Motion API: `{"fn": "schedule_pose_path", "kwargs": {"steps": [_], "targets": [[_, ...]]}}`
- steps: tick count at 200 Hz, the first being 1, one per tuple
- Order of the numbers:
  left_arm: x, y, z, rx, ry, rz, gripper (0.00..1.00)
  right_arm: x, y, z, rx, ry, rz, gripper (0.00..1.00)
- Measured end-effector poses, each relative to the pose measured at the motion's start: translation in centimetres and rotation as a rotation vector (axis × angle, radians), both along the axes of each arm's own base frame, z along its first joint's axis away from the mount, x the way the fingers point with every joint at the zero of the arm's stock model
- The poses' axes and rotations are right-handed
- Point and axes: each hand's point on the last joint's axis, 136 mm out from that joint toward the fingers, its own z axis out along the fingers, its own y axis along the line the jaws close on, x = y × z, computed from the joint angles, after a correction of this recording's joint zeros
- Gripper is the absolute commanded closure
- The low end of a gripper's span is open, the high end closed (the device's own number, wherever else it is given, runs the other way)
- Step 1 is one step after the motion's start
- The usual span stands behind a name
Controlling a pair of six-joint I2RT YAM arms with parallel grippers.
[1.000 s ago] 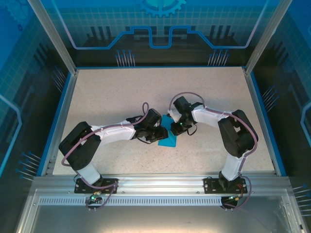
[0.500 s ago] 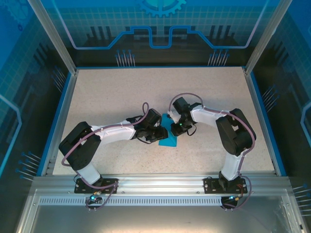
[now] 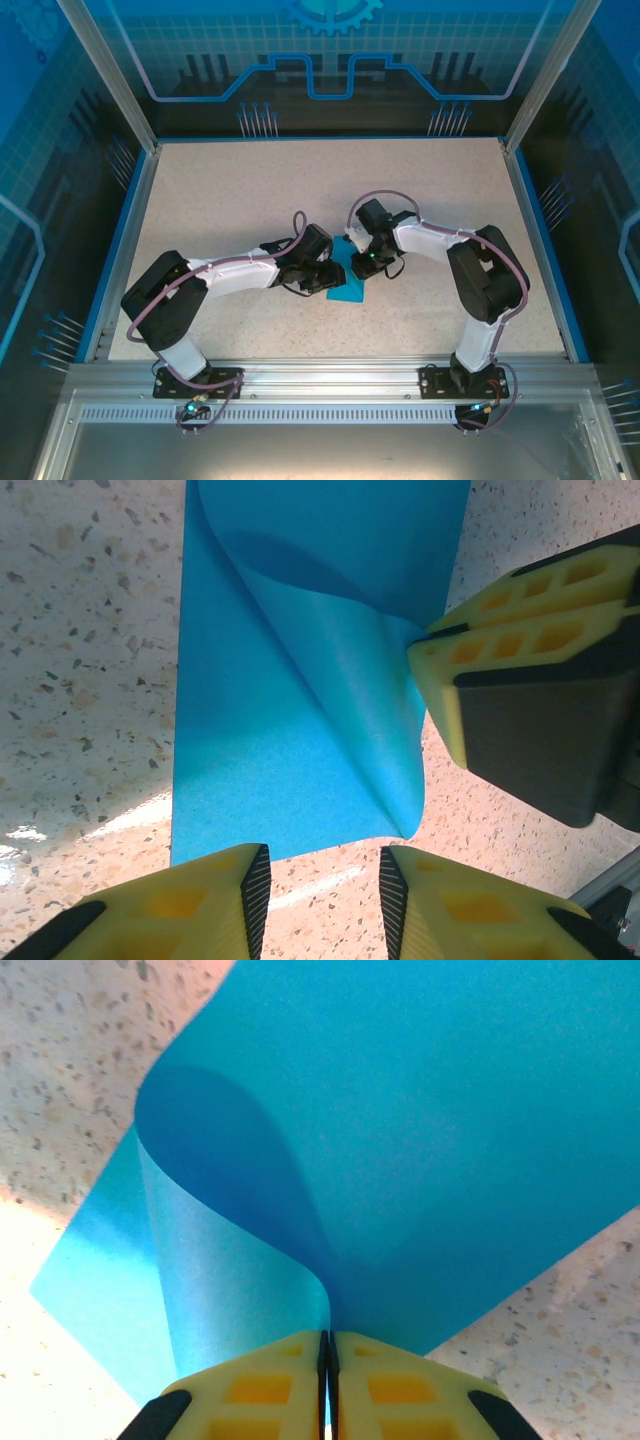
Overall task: Fold a paper plane with a square sheet of paper (pick it up from the middle)
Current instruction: Fold the triangle a second time at the center of the table.
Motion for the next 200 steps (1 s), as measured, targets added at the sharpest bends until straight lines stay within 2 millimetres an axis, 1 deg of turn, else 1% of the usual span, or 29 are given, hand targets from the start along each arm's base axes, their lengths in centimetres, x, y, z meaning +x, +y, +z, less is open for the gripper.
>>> {"fn": "schedule_pose_path", "kwargs": {"steps": [45, 107, 176, 200], "targets": [[0.00, 0.00, 0.00, 0.000, 0.000, 0.000, 0.63, 0.05, 0.05, 0.25, 0.005, -0.006, 0.000, 0.88], [0.00, 0.00, 0.00, 0.000, 0.000, 0.000, 0.63, -0.08, -0.20, -0.60, -0.016, 0.011, -0.002, 0.88], [0.00, 0.00, 0.00, 0.000, 0.000, 0.000, 0.63, 0.06, -0.43, -0.70, -0.030, 0.004, -0.005, 0.88], [0.00, 0.00, 0.00, 0.000, 0.000, 0.001, 0.67, 0.10, -0.47, -0.71, -0.032, 0.002, -0.006, 0.88]]}}
